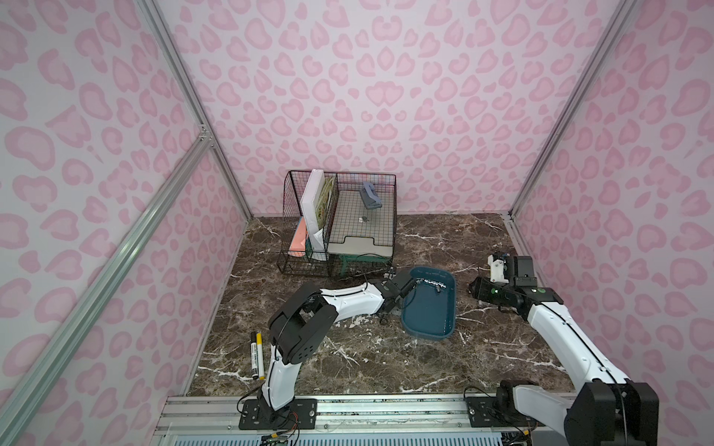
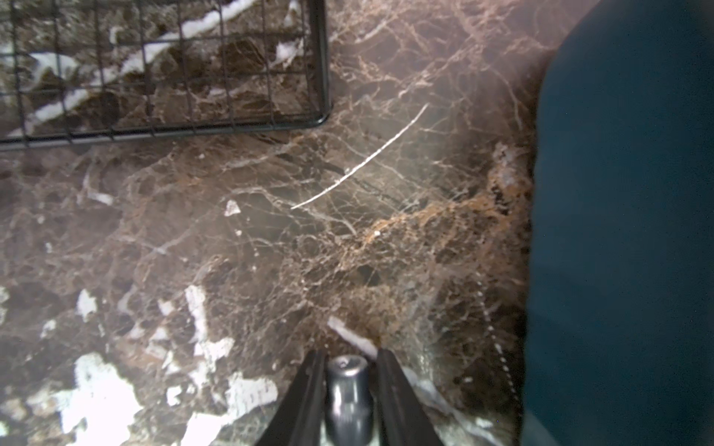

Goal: Take out the socket from the storage box
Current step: Place the socket head at the center of the board.

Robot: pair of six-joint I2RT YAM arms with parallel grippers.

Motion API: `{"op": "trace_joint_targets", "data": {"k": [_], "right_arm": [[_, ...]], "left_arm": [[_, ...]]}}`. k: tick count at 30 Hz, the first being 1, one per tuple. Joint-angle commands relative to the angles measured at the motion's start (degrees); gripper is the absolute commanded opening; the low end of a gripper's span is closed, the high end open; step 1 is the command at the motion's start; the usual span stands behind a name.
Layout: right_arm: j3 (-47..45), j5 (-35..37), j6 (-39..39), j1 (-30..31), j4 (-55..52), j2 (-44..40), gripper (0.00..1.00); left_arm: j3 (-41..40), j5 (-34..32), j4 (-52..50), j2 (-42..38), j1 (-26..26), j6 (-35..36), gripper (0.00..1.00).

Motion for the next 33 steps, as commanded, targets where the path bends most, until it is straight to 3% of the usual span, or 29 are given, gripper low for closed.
{"op": "trace_joint_targets", "data": {"k": [1,18,25,33], "right_arm": [[0.1,-0.1,-0.1,0.0,0.9,-0.1,0.51],[1.7,-3.0,-1.3,0.8,1.4,-0.4,0.53],[6.0,-1.3,-2.6,8.6,2.3,2.6,0.54],[11.7,4.0,-1.9,16.8,3.1,12.0,0.54]], "left_arm": [[0.0,-0.4,0.2,-0.8,0.1,-0.3,0.32],[-1.0,-1.1,-3.1,-8.6,0.0,1.2,0.37],[-3.0,-2.1,-5.7,-17.5,0.5,2.8,0.43],[-7.2,-4.4,-9.4,-30.9,2.0,5.3,0.53]]}}
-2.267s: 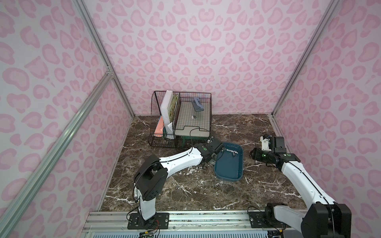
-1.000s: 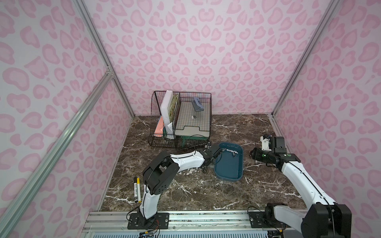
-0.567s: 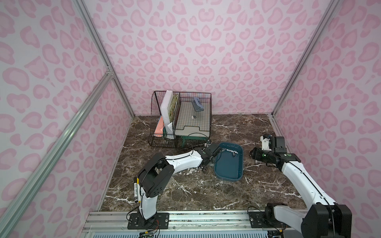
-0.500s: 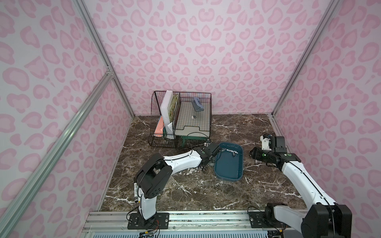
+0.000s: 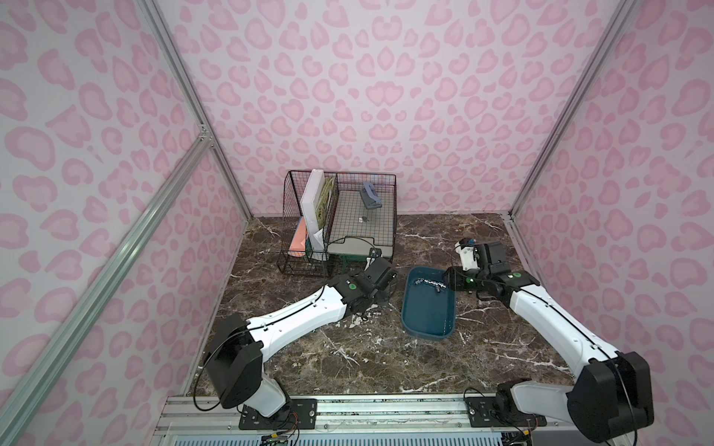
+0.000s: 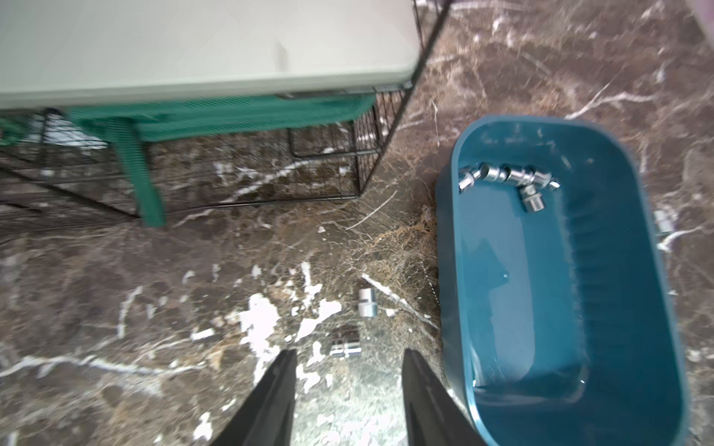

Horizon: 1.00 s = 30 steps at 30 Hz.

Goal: Take out the socket from the storage box
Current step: Place the socket head at the center of the board, then pick up the socket head from the storage box.

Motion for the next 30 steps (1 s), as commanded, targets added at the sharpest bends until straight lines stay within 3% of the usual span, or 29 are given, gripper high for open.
{"op": "trace_joint_targets", "data": {"k": [1,9,13,21,30], "right_arm": [[2.0,4.2,0.6,1.7,1.4,3.8,0.53],[5.9,10.6,5.8,3.7,0.5,14.4,0.50],[6.5,11.6,7.2,4.6,1.0,17.4,0.49],[7.6,12.8,8.9,5.8,0.2,23.0,0.40],[7.7,13.1,10.3,6.6,0.8,26.1,0.40]], "left_arm": [[-1.1,-2.1,-3.3,-4.4,1.0,2.1,0.54],[-3.5,-6.8,-8.0,-14.8,4.0,3.7,0.67],[-4.9,-7.1,-8.5,-17.8,5.8,4.2,0.69],[-6.2,-7.2,-8.7,-19.0,6.4,3.7,0.70],[-6.9,-6.2,-8.0,-18.8,6.3,2.9,0.70]]}}
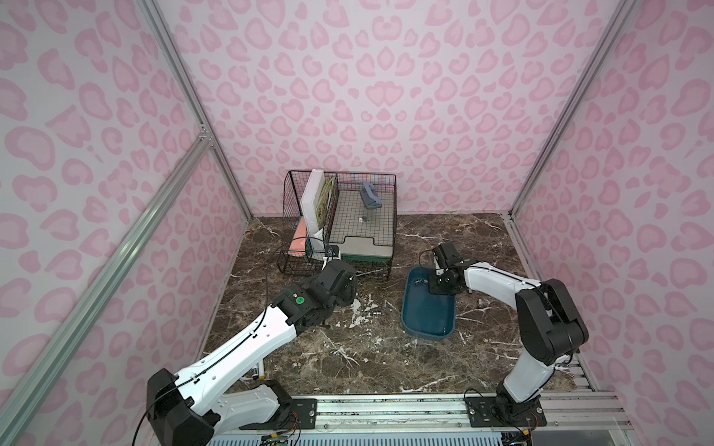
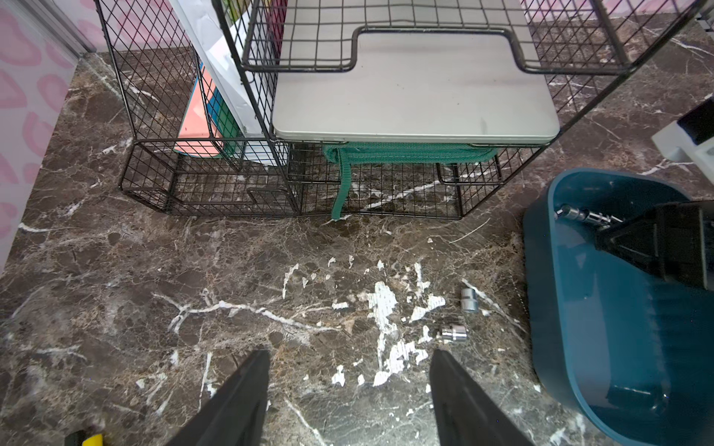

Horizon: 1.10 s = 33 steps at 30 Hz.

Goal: Take out the socket from the storage box
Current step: Pick up the socket head from the storage box.

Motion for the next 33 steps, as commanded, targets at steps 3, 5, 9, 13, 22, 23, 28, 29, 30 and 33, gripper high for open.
{"op": "trace_joint_targets", "data": {"k": [3,5,9,13,22,23,28,29,30,33], "right_arm": [[0.6,0.7,0.8,0.2,1.2,1.2,0.39],[0.9,1.1,1.0,0.1,0.9,1.8,0.39],[2.1,1.9,1.6,0.0,0.4,2.9,0.39],[3.1,1.8,2.2,0.0,0.3,3.9,0.40],[3.3,1.7,2.4,0.0,0.7,4.8,0.38],[3.0,1.9,2.4,0.0,0.9,4.7,0.35],[2.0,1.8,1.7,-0.1,1.6,3.6,0.16],[1.9,1.7,1.5,-0.1,1.4,3.3,0.14],[1.9,1.7,1.5,0.0,1.2,2.8,0.13],[1.5,1.7,0.9,-0.1,0.7,0.7,0.12]], "left_arm": [[-0.1,0.6,0.6,0.0,0.1,-0.8,0.70],[-0.3,0.6,0.6,-0.2,0.0,-0.8,0.70],[-0.5,0.8,0.8,-0.2,0.0,-1.1,0.70],[-0.6,1.4,0.8,-0.2,0.0,-1.1,0.70],[-0.8,1.6,1.0,-0.3,0.1,-1.2,0.70],[-0.9,1.6,1.0,-0.3,0.0,-1.2,0.70],[-0.7,2.2,1.3,0.1,0.0,-1.3,0.70],[-0.6,2.5,1.4,0.2,0.1,-1.3,0.70],[-0.6,2.8,1.6,0.3,0.0,-1.3,0.70],[0.0,3.5,1.8,0.7,0.0,-1.1,0.70]]}}
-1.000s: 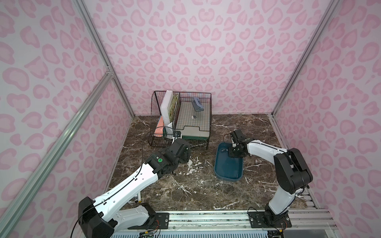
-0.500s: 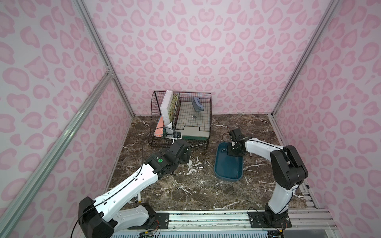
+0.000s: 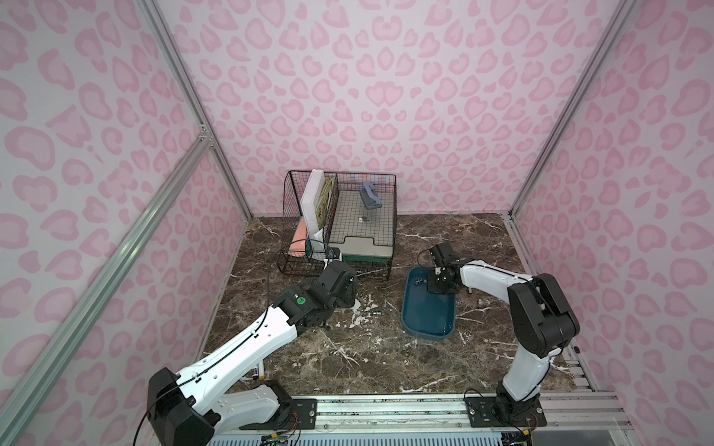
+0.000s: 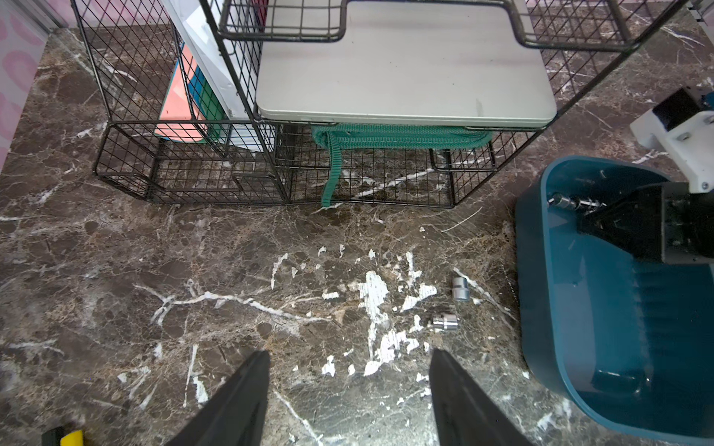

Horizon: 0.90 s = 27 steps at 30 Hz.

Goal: Take out the socket from the storage box
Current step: Pick up the socket head from the storage box.

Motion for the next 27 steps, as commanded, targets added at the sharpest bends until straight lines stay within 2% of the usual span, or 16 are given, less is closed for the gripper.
{"op": "trace_joint_targets", "data": {"k": [1,13,20,27], "right_arm": [[-0.2,0.0,-1.0,0.1,0.1,-2.2,0.12],[-1.3,0.3,-3.4,-2.6,-4.6,-17.2,0.11],[-4.0,-0.6,-6.1,-11.1,-4.4,-23.0,0.12],[-7.5,-2.0,-7.6,-21.3,-1.0,-19.2,0.13]], "left_arm": [[1.0,1.1,1.7,0.5,-0.1,0.0,0.70],[9.3,-0.6,1.7,7.2,-6.3,3.5,0.70],[14.7,0.4,2.6,12.8,-9.5,4.1,0.70],[18.6,1.5,3.4,18.3,-12.7,4.0,0.70]]}}
